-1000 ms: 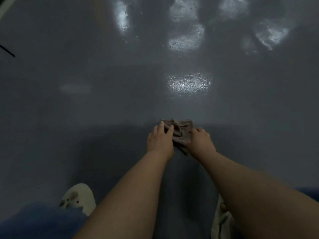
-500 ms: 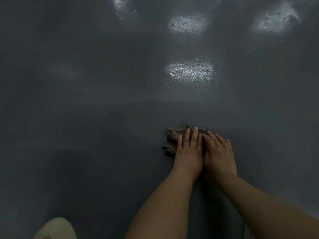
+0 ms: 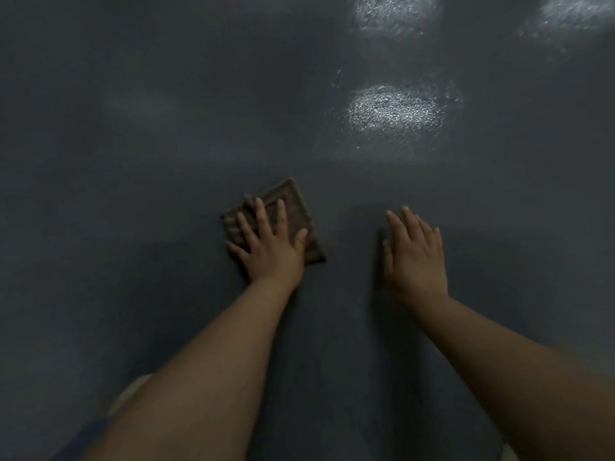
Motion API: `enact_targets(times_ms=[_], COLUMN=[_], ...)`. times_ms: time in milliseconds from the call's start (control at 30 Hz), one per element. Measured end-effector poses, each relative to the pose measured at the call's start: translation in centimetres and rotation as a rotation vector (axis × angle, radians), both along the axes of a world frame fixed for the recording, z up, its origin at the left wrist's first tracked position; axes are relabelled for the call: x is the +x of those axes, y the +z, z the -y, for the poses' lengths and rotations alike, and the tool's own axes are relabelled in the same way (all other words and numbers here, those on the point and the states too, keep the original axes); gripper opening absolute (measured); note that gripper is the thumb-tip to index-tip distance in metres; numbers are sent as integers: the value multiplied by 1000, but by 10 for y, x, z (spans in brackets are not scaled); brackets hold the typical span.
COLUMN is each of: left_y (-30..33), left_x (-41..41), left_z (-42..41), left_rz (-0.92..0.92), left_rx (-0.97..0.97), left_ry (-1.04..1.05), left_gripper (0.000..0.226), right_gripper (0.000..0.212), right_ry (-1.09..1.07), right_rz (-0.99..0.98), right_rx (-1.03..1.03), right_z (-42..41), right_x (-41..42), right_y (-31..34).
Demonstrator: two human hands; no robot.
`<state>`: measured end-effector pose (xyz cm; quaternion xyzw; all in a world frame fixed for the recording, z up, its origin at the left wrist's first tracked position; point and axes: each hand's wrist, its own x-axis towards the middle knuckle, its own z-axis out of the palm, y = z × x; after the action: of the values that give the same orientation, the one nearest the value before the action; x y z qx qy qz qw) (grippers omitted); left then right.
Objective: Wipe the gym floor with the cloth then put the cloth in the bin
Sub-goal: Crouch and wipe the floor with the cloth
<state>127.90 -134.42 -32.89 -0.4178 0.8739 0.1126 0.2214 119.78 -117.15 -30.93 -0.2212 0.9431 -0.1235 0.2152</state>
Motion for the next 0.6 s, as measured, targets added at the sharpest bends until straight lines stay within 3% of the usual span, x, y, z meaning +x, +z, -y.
enact_targets(times_ms=[100, 233, 333, 400, 600], left_y=[1, 6, 5, 5, -1], left_x=[-2, 0, -3, 3, 78], left_z=[-48, -86, -60, -28, 64], left_rz=[-34, 7, -10, -26, 67], left_rx=[47, 156, 149, 131, -86], left_ry=[-89, -678, -869, -798, -199], left_gripper=[65, 75, 73, 68, 69], right_gripper=[51, 50, 50, 50, 50], right_ry=[-35, -73, -51, -28, 72], right_rz=[16, -2, -16, -1, 24], right_rx=[8, -18, -32, -32, -70], right_z=[8, 22, 35, 44, 77], right_x=[6, 12, 18, 23, 45], right_y=[-1, -1, -2, -2, 0])
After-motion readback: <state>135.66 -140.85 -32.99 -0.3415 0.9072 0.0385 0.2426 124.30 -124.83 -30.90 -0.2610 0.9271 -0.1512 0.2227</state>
